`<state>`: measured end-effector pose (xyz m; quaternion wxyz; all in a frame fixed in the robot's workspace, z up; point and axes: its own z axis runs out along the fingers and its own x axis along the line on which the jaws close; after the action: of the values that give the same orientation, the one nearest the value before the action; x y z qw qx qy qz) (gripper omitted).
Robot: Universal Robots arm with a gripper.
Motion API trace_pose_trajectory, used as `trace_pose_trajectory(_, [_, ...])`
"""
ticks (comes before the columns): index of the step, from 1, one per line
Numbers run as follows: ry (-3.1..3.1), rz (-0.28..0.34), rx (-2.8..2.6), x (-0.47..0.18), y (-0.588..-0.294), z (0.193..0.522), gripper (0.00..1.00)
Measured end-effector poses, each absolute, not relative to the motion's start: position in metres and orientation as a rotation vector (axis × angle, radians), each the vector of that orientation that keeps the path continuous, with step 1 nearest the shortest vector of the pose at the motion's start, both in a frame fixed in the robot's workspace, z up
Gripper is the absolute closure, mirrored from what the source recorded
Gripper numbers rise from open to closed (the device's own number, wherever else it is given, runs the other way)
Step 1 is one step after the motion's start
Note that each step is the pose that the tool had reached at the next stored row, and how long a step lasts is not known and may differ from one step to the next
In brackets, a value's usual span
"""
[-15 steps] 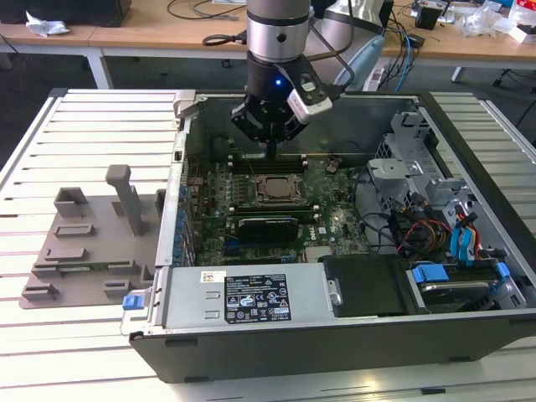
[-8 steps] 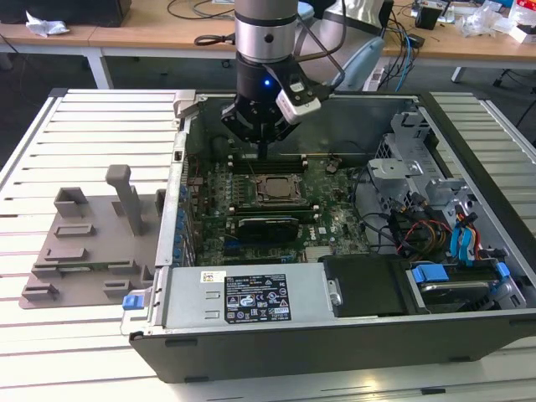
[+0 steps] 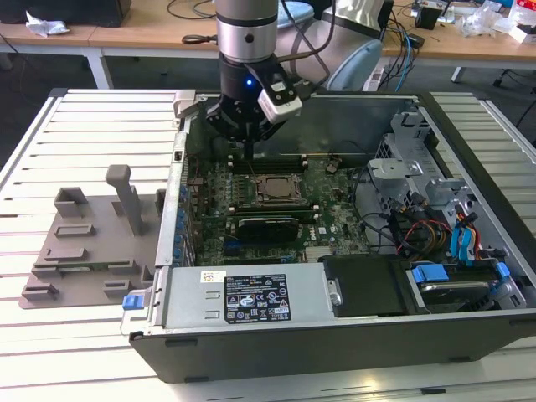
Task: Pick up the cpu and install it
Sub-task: 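Install the first cpu locking lever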
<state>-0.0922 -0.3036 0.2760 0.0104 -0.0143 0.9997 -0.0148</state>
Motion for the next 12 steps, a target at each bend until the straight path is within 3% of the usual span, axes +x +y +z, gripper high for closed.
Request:
trace_pose_trajectory(7, [3.120, -0.046, -0.059, -0.112, -0.279, 0.264, 0.89])
trace_pose_trajectory(12, [3.120, -0.046, -0.060, -0.106, -0.277, 0.263, 0.89])
